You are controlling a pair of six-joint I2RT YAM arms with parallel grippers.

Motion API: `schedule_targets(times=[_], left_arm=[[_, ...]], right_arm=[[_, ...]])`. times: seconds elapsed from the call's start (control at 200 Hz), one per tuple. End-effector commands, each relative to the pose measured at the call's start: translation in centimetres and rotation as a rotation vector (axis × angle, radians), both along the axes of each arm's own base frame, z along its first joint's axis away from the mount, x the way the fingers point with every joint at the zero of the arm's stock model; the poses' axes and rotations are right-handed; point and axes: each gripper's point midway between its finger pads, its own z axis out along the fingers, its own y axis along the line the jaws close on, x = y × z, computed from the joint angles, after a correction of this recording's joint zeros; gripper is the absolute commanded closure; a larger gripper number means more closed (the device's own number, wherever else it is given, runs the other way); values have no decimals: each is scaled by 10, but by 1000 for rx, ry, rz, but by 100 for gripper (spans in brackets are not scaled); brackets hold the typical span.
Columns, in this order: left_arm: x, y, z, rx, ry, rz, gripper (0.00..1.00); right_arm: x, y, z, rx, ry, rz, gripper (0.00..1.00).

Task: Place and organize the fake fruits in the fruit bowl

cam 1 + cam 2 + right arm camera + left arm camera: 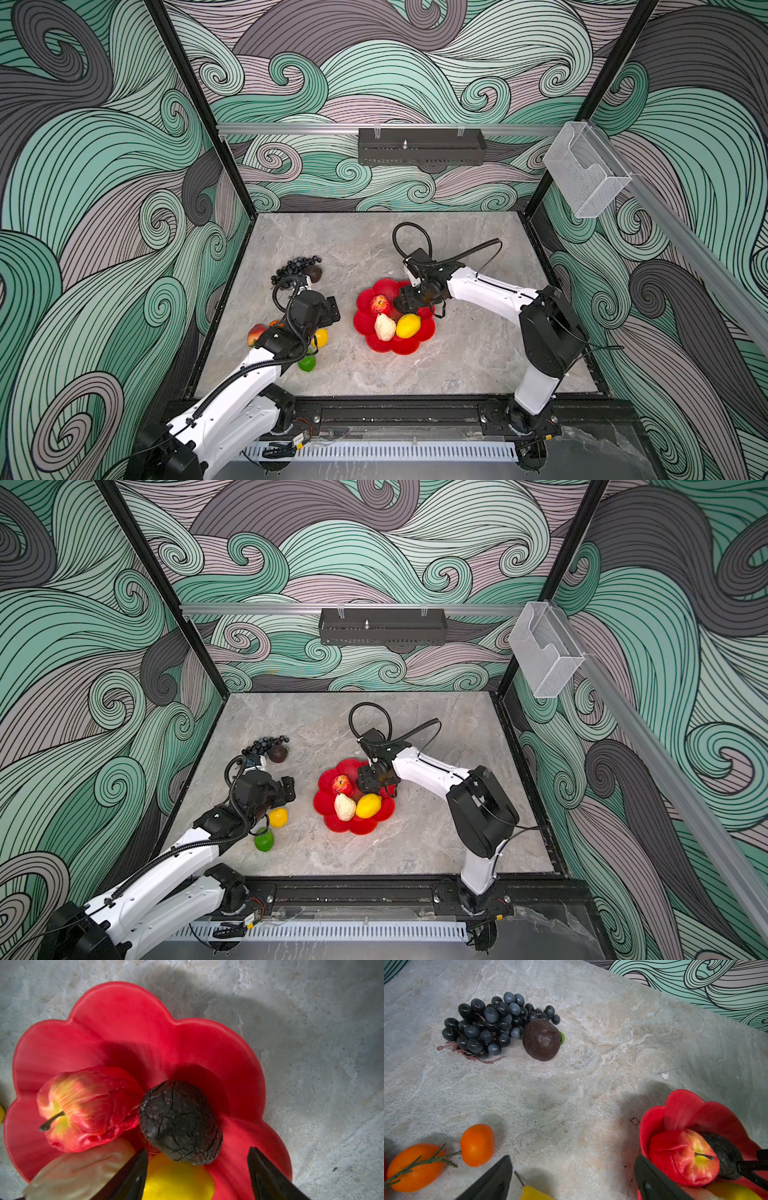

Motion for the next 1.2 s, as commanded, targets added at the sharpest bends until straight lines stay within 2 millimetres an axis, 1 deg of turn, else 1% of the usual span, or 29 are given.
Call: schedule_targets(times=[0.0,0.185,0.33,0.445,0.595,0.846,0.916,1.026,1.196], left_arm=[[6,0,12,-8,-21,9,7],[6,0,13,-8,-22,9,6],[6,-1,12,-10,-21,6,7],[6,-1,12,-8,-19,7,6],[6,0,11,-5,-18,8,6],[6,-1,11,-5,-18,7,7],[7,-1,12,-6,-19,8,7],[6,0,12,-3,-18,7,6],[7,-1,11,-4,-16,6,7]], right_arm=[[4,8,-7,29,11,-13,24],[4,15,-18,43,40,4,29],[4,20,-21,54,52,13,33],[4,25,-23,62,61,22,34],[5,25,-25,60,63,24,35],[7,27,-30,45,67,35,35],[8,28,-29,45,63,37,37],[10,27,-24,44,47,38,44],[14,26,-10,51,2,40,50]])
